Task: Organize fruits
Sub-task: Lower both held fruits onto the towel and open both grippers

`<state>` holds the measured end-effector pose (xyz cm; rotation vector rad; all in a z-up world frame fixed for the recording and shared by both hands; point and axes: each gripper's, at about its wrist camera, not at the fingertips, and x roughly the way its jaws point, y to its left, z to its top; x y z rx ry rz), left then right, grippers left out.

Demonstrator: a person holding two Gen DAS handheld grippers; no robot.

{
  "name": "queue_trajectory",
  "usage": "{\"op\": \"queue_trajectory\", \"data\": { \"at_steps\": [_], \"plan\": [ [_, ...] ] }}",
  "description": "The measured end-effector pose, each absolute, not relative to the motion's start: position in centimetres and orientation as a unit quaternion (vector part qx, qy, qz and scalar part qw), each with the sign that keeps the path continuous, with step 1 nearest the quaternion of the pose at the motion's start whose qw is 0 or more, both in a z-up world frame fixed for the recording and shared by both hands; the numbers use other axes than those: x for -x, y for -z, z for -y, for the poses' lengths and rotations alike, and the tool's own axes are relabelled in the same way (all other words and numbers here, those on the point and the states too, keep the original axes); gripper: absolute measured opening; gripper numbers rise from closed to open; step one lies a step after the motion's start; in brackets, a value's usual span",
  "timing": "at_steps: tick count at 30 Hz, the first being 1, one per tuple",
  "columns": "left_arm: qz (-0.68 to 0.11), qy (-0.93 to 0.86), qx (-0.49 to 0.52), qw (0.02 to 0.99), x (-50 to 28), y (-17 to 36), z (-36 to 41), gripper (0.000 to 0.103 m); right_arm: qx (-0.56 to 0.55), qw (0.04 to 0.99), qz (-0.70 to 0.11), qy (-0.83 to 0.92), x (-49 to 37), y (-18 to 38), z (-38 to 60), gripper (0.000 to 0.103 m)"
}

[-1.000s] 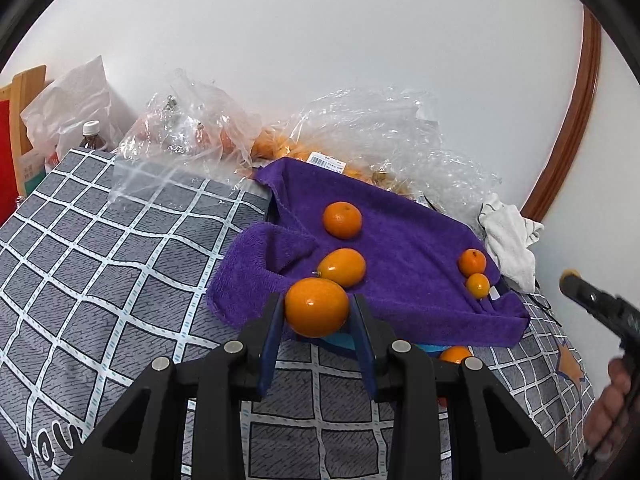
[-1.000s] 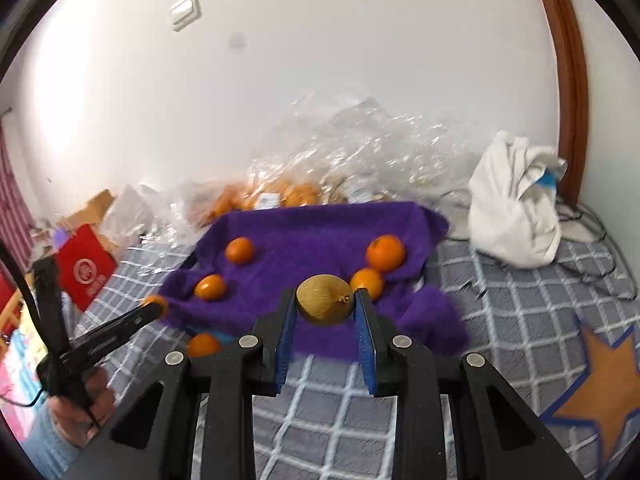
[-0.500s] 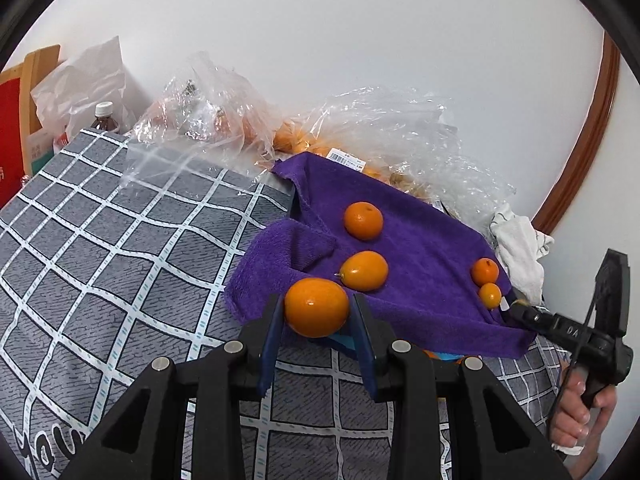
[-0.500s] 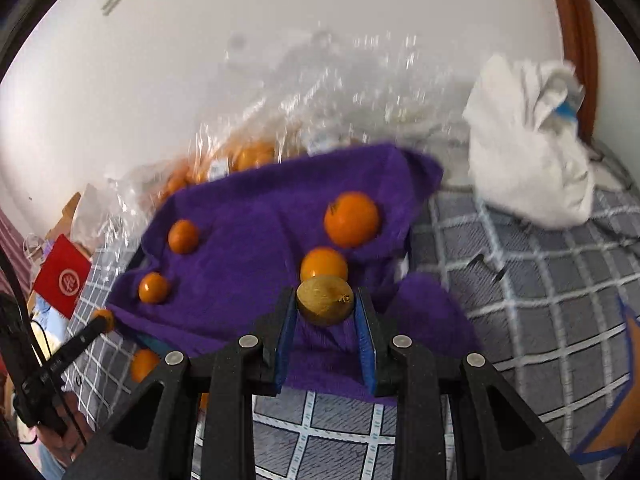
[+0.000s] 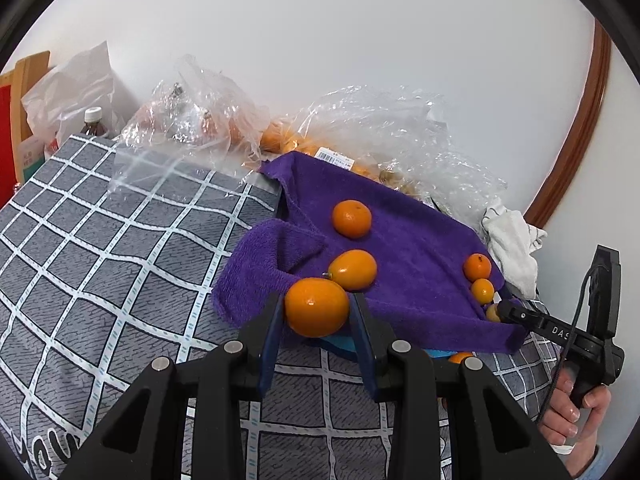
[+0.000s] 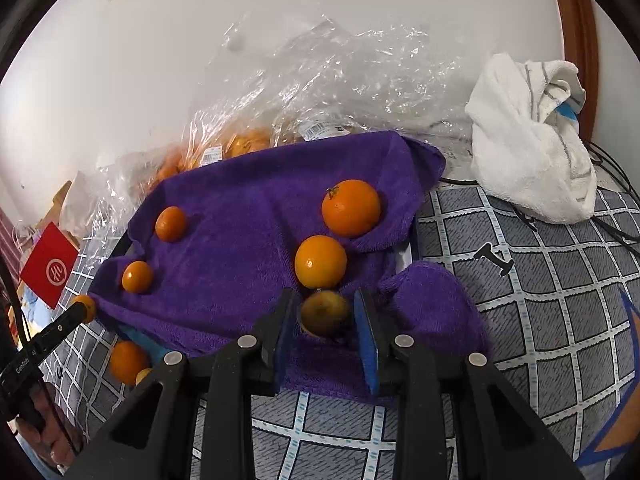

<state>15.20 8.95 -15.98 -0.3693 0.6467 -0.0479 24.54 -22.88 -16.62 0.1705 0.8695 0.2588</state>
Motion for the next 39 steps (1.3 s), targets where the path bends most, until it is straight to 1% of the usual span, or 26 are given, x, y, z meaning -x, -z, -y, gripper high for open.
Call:
{"op": "queue_trajectory", "data": {
  "at_steps": [4, 6, 10, 14, 20, 25, 32, 35, 37, 38, 39],
  "plan": [
    [-0.306, 0.017, 0.171, 0.936, -14.9, 15.5, -8.8, 0.032, -0.095, 0.894, -0.419, -0.129, -24.2, 16.2, 23.2, 0.035],
    [-0.311, 0.011, 0.159, 0.937, -15.0, 14.9, -8.5, 0.032, -0.095, 0.896, -0.414, -0.13, -23.7, 16.0, 23.4, 0.04],
    [-0.309, 0.023, 0.154, 0.938, -15.4, 12.9, -7.6, 0.032, -0.098, 0.9, -0.407, -0.126, -23.1, 15.5, 23.8, 0.04],
    [-0.321, 0.025, 0.137, 0.937, -17.9, 11.4, -6.2, 0.032, -0.097, 0.901, -0.406, -0.114, -23.2, 15.5, 23.9, 0.04],
    [-0.352, 0.027, 0.136, 0.926, -22.6, 12.4, -4.7, 0.032, -0.107, 0.9, -0.406, -0.113, -23.1, 15.4, 24.4, 0.04],
    [-0.387, -0.016, 0.117, 0.915, -25.7, 13.9, -4.4, 0.032, -0.103, 0.901, -0.407, -0.112, -23.1, 15.5, 24.2, 0.041],
    [-0.397, -0.024, 0.131, 0.908, -26.7, 15.6, -5.0, 0.032, -0.081, 0.905, -0.405, -0.105, -23.1, 15.7, 23.5, 0.041],
    [-0.399, -0.014, 0.145, 0.905, -26.7, 15.8, -5.4, 0.032, -0.073, 0.906, -0.404, -0.106, -22.9, 15.6, 23.2, 0.041],
    [-0.397, -0.019, 0.137, 0.907, -26.5, 15.4, -5.7, 0.032, -0.069, 0.907, -0.4, -0.108, -22.7, 15.5, 22.9, 0.041],
    [-0.395, -0.021, 0.135, 0.908, -26.3, 14.9, -5.9, 0.035, -0.067, 0.909, -0.397, -0.111, -22.6, 15.4, 22.8, 0.041],
    [-0.393, -0.021, 0.136, 0.909, -26.2, 14.6, -6.1, 0.041, -0.065, 0.91, -0.395, -0.113, -22.5, 15.3, 22.6, 0.041]
  ]
}}
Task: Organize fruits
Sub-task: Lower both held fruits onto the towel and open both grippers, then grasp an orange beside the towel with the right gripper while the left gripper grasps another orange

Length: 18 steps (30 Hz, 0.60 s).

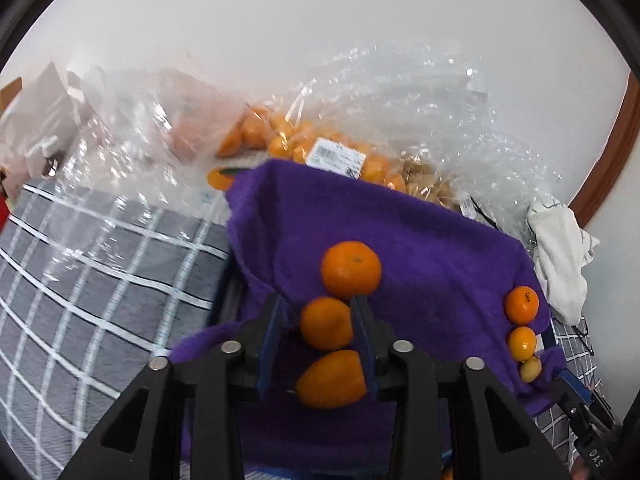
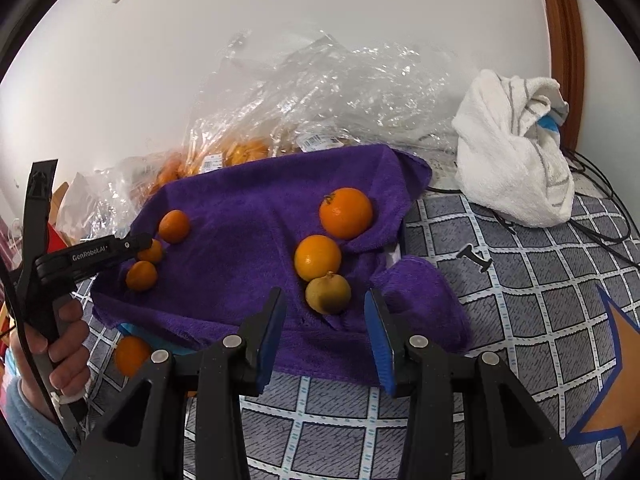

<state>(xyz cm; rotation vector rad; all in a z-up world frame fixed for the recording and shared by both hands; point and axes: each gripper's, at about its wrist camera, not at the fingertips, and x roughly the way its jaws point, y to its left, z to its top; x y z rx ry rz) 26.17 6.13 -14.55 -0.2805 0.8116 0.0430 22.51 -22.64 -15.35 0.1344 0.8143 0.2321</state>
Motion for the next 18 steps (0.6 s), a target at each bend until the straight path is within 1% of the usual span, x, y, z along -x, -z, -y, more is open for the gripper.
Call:
{"op": "queue_trajectory", "data": {
  "at_steps": [3, 6, 8, 11, 12, 15, 18],
  "plan": [
    [-0.377, -0.005, 0.146, 0.914, -24.4, 13.4, -6.9, 0.05, -0.052, 0.91, -0.396, -0.113, -22.2, 15.1, 22.0, 0.041],
    [-0.371, 0.014, 0.124, 0.92, -21.9, 13.2, -7.0, 0.05, -0.023, 0.916, -0.382, -0.119, -21.4, 14.8, 20.8, 0.041],
    [-0.353, 0.019, 0.113, 0.929, -19.8, 13.2, -7.2, 0.05, 0.001, 0.92, -0.373, -0.121, -21.0, 14.7, 20.0, 0.041],
    [-0.328, 0.04, 0.12, 0.936, -17.4, 13.1, -7.6, 0.051, 0.034, 0.927, -0.351, -0.129, -20.5, 14.3, 18.7, 0.041],
    [-0.32, 0.047, 0.124, 0.938, -16.7, 13.1, -7.7, 0.052, 0.04, 0.927, -0.348, -0.132, -20.2, 14.2, 18.4, 0.041],
    [-0.31, 0.044, 0.121, 0.942, -15.4, 13.3, -8.2, 0.054, 0.053, 0.918, -0.363, -0.151, -19.3, 13.9, 17.1, 0.041],
    [-0.321, 0.038, 0.129, 0.938, -15.9, 13.7, -8.7, 0.054, 0.054, 0.906, -0.377, -0.182, -18.0, 13.8, 15.7, 0.041]
  ]
}}
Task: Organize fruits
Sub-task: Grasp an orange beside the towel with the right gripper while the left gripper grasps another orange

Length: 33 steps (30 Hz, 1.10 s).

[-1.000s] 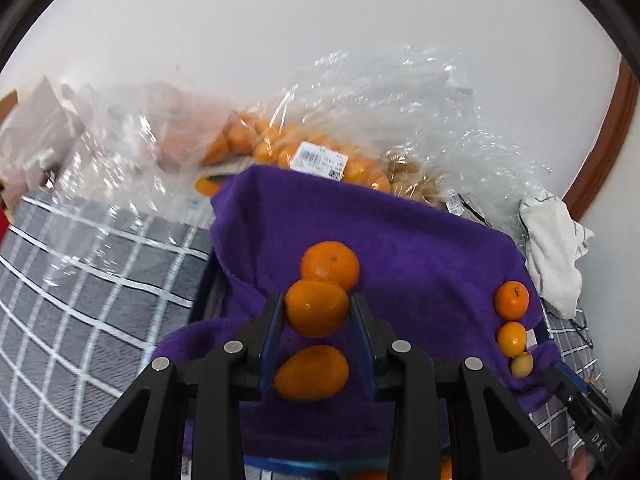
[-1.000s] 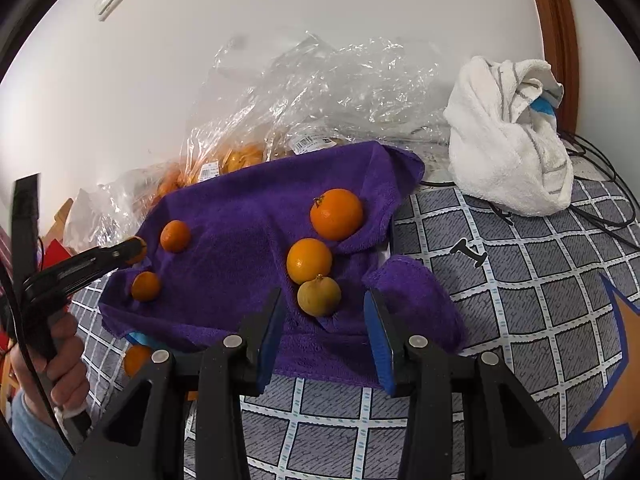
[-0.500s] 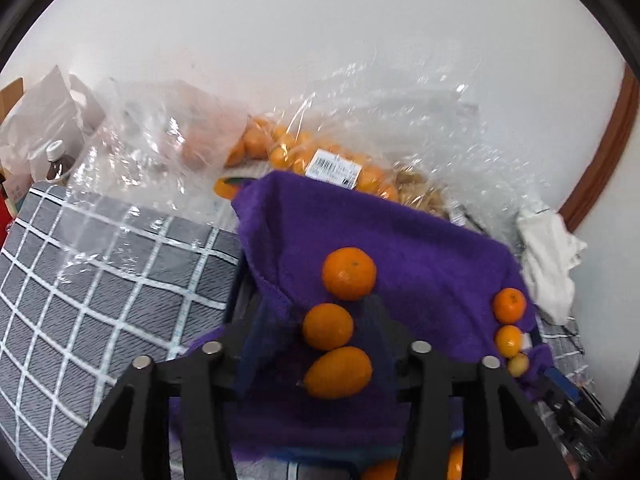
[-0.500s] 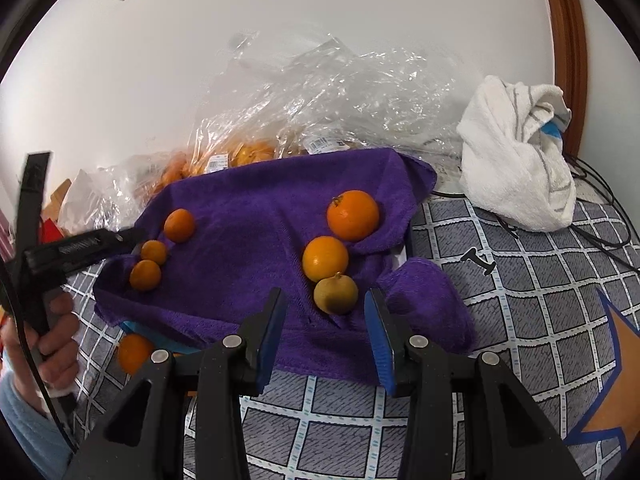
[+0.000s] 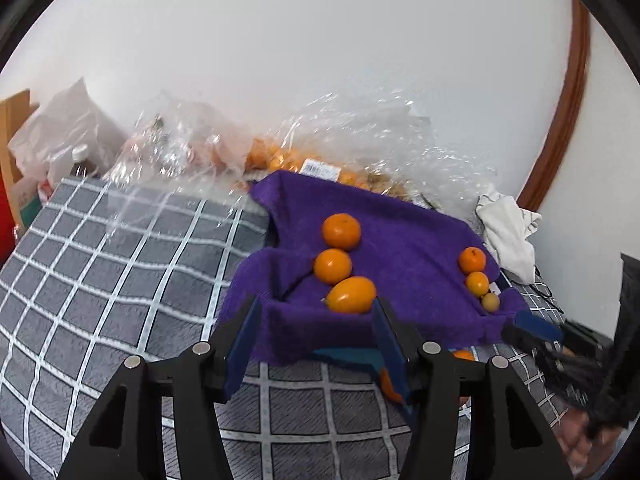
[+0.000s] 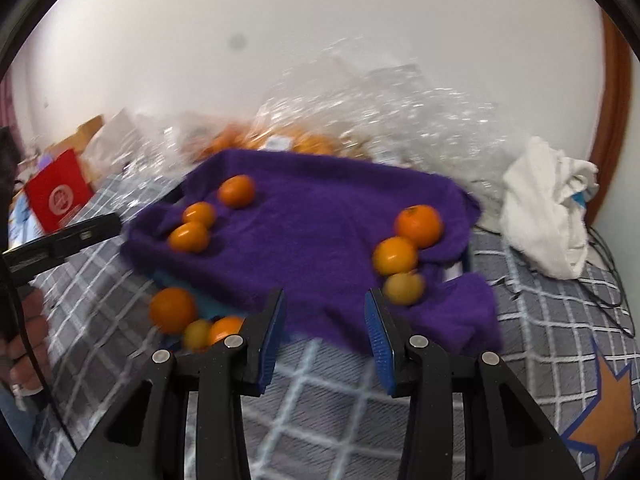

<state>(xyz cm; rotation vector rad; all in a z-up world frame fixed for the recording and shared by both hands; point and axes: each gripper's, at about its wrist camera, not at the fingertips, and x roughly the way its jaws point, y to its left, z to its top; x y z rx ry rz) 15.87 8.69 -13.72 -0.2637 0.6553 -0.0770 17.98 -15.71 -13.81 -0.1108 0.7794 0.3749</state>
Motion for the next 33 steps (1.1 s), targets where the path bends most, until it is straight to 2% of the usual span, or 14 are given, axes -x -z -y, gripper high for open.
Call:
{"op": "queue_trajectory", "data": {
  "at_steps": [12, 18, 19, 26, 33],
  "plan": [
    [-0.311, -0.001, 0.193, 0.931, -15.8, 14.0, -11.7, 0.054, 0.03, 0.881, -0.436, -0.183, -18.1, 17.2, 12.2, 0.041],
    [-0.302, -0.017, 0.184, 0.935, -15.7, 14.2, -11.8, 0.054, -0.008, 0.869, -0.455, -0.192, -19.4, 17.5, 13.1, 0.04],
    [-0.303, -0.015, 0.186, 0.935, -15.8, 14.3, -11.9, 0.054, -0.018, 0.866, -0.461, -0.195, -19.7, 17.6, 13.3, 0.038],
    [-0.301, -0.029, 0.16, 0.94, -15.7, 14.5, -11.2, 0.054, -0.028, 0.879, -0.439, -0.184, -18.8, 16.4, 14.7, 0.036],
    [-0.302, -0.002, 0.149, 0.942, -15.6, 14.2, -10.0, 0.055, 0.012, 0.888, -0.441, -0.13, -17.2, 16.1, 17.8, 0.036]
  ]
}}
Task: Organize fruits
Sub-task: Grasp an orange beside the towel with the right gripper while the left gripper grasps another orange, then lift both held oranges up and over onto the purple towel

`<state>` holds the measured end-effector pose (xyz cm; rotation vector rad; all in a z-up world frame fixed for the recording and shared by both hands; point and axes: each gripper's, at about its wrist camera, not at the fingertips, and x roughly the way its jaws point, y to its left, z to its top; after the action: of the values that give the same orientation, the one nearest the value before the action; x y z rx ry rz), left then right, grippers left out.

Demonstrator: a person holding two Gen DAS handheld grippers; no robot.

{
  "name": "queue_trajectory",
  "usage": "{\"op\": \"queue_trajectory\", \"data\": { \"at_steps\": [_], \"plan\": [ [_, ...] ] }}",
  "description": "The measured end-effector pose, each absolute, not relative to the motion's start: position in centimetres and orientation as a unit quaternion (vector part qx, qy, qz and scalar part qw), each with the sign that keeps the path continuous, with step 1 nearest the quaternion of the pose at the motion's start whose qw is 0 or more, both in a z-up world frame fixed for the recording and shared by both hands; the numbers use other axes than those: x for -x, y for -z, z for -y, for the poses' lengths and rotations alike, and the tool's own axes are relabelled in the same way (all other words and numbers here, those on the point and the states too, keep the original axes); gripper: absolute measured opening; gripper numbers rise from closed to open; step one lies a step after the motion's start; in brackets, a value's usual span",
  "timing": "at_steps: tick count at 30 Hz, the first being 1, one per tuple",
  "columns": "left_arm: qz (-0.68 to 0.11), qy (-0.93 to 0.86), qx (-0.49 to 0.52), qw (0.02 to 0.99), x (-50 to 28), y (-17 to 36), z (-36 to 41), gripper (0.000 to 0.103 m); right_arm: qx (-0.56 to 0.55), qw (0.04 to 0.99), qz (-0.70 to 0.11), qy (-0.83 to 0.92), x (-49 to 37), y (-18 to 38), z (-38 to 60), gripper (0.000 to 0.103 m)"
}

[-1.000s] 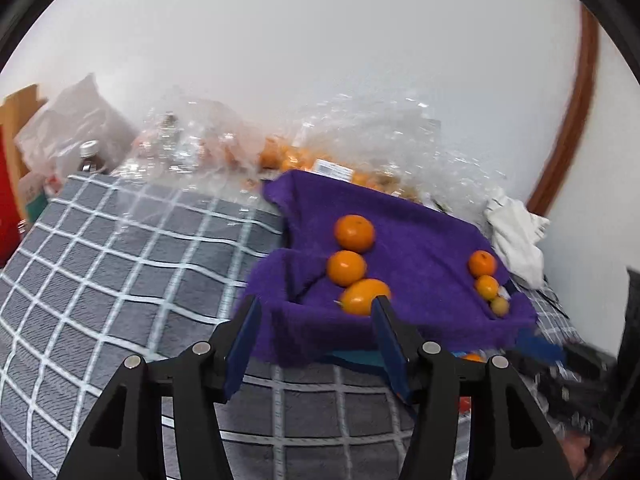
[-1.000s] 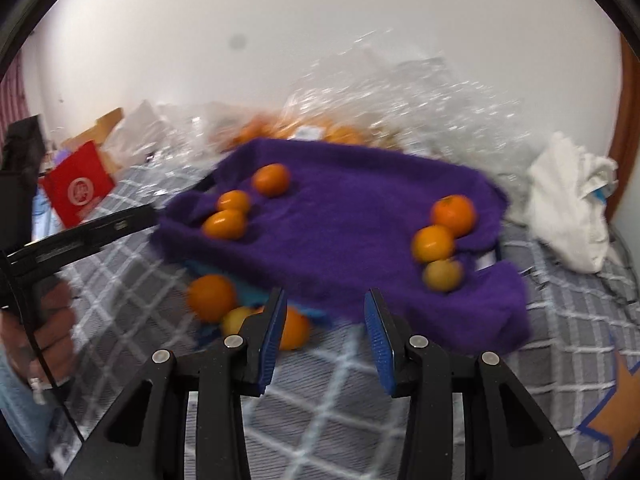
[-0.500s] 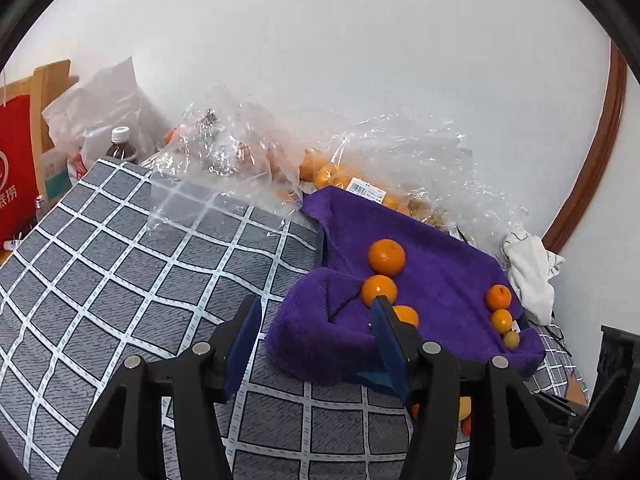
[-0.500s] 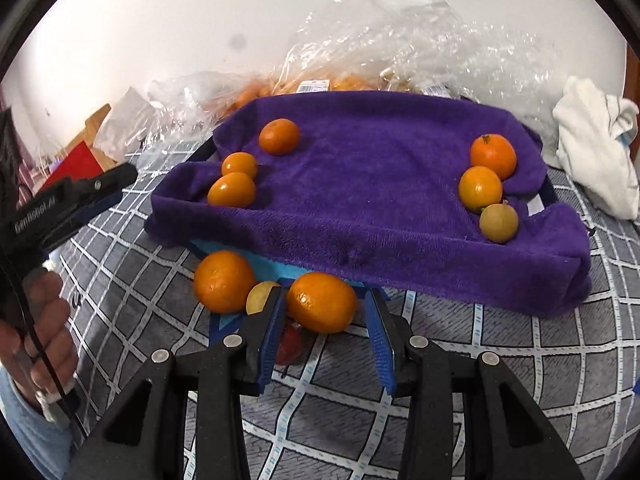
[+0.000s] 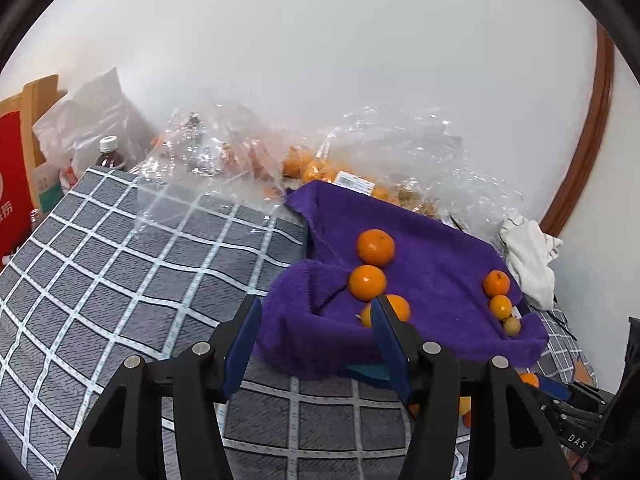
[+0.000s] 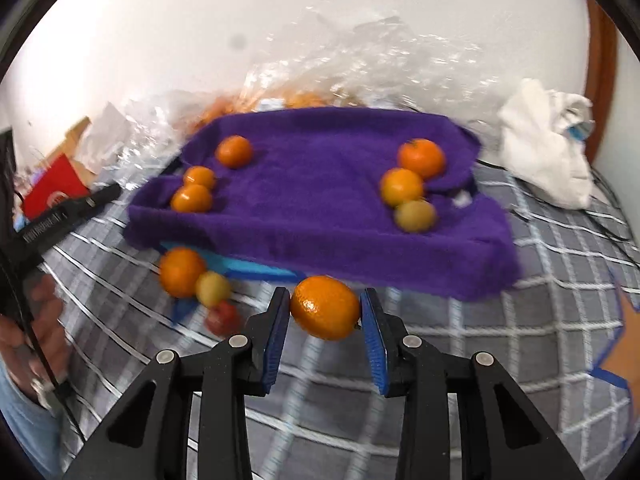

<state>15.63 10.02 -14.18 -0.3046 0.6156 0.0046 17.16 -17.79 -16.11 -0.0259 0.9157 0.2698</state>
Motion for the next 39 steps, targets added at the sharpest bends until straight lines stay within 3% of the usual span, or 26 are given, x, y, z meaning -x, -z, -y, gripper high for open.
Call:
{"op": "queue_trajectory", "data": {
  "at_steps": [9, 20, 39],
  "plan": [
    [-0.316, 0.062, 0.102, 0.941, -15.5, 14.3, -7.3, 0.054, 0.026, 0.879, -0.46, -0.124, -17.7, 18.0, 18.1, 0.038],
    [-0.352, 0.163, 0.086, 0.918, -15.3, 15.0, -4.0, 0.055, 0.031, 0.898, -0.423, -0.119, -16.2, 17.6, 18.2, 0.036],
    [-0.422, 0.169, 0.074, 0.888, -16.5, 17.8, -2.2, 0.052, -0.016, 0.904, -0.415, -0.101, -16.3, 17.4, 20.2, 0.036]
  ]
}}
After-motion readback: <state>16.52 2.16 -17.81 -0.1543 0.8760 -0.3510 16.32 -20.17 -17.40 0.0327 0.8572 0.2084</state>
